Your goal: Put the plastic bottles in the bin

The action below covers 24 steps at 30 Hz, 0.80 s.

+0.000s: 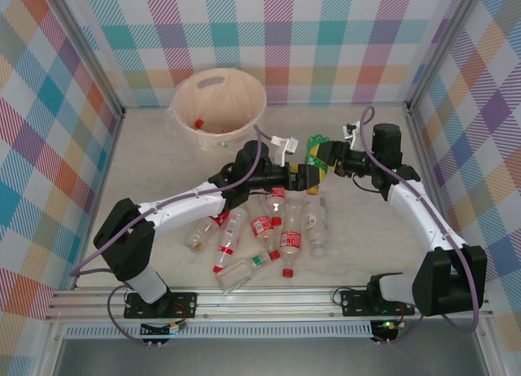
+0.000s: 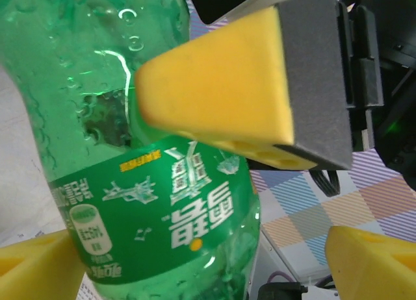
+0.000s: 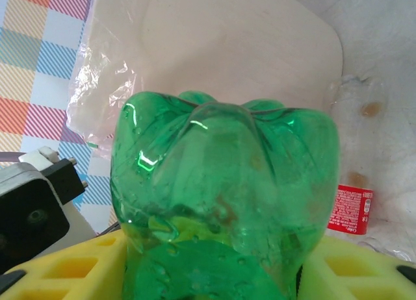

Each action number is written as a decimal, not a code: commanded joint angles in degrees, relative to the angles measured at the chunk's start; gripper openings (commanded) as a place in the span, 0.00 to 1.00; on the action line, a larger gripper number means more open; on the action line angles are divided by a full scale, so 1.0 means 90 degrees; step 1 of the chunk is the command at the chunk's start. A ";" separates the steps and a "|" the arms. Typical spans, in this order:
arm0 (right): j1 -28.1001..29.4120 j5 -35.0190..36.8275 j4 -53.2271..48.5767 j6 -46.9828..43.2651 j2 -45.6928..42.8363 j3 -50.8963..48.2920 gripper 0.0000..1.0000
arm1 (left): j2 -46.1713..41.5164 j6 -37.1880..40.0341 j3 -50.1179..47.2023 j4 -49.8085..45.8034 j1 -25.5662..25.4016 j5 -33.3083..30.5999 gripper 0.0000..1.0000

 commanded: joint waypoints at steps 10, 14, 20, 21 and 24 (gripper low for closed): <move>0.0052 -0.0299 0.0791 0.0443 -0.0182 -0.0173 0.56 | 0.0320 -0.0342 0.0184 0.0914 -0.0130 0.0247 0.69; 0.0047 -0.0294 0.0688 0.0408 -0.0246 -0.0169 0.59 | 0.0393 -0.0312 0.0251 0.0873 -0.0127 0.0189 0.65; 0.0037 0.0102 -0.0158 -0.0055 -0.0348 0.0043 0.71 | 0.0595 -0.0250 0.0542 0.0631 -0.0130 0.0032 0.55; 0.0037 0.0219 -0.0322 -0.0087 -0.0378 0.0092 0.77 | 0.0603 -0.0207 0.0563 0.0569 -0.0122 0.0011 0.54; -0.0007 0.0572 -0.0736 -0.0228 -0.0510 0.0216 0.86 | 0.0591 -0.0113 0.0593 0.0395 -0.0102 -0.0052 0.54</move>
